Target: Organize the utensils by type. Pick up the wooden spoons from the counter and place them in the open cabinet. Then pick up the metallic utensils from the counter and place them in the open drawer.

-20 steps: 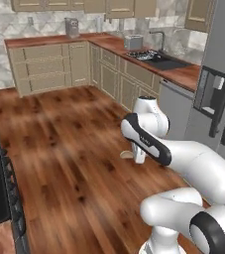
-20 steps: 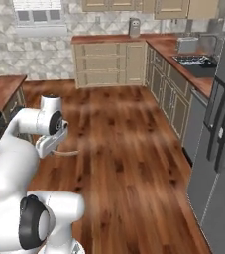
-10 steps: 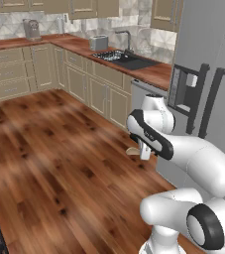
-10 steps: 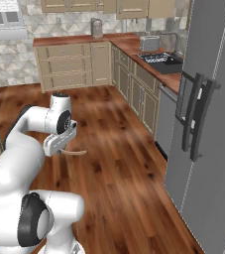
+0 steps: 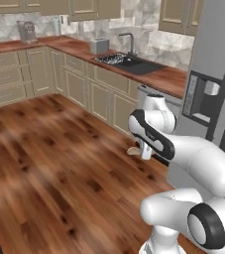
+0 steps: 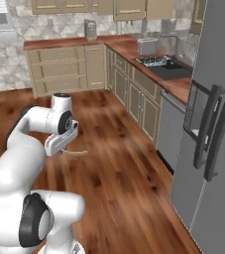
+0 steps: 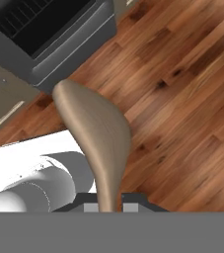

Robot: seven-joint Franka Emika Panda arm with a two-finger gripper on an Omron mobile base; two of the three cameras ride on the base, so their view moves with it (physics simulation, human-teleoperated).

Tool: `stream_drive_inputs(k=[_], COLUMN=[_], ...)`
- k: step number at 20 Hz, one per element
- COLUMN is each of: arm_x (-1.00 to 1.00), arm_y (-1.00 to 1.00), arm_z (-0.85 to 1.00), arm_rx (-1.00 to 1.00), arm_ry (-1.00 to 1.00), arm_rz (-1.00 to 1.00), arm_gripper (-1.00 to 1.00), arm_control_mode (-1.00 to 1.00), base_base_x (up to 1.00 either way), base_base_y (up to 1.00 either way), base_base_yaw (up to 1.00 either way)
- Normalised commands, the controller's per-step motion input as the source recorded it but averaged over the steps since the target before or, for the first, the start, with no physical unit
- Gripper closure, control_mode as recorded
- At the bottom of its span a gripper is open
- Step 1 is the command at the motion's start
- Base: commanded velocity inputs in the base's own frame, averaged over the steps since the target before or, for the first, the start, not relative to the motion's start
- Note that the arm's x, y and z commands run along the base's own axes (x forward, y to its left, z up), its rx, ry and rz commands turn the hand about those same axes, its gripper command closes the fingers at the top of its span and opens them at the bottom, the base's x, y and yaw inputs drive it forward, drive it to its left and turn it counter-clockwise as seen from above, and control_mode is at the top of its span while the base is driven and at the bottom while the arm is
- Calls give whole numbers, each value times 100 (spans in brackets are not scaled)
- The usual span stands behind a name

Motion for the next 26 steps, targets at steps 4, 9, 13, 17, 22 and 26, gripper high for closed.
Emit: stream_drive_inputs(k=[4,9,13,17,22,26], arm_x=[0,0,0,0,0,0], arm_y=[0,0,0,0,0,0], arm_z=[0,0,0,0,0,0], arm_rx=[0,0,0,0,0,0], arm_ry=[0,0,0,0,0,0], arm_rz=[0,0,0,0,0,0], arm_gripper=[100,100,100,100,100,100], arm_control_mode=[100,100,100,100,100,100], base_base_x=[87,98,100,100,100,100], base_base_y=[31,43,41,40,48,62], base_base_yaw=[-21,-18,-10,-12,-16,-19])
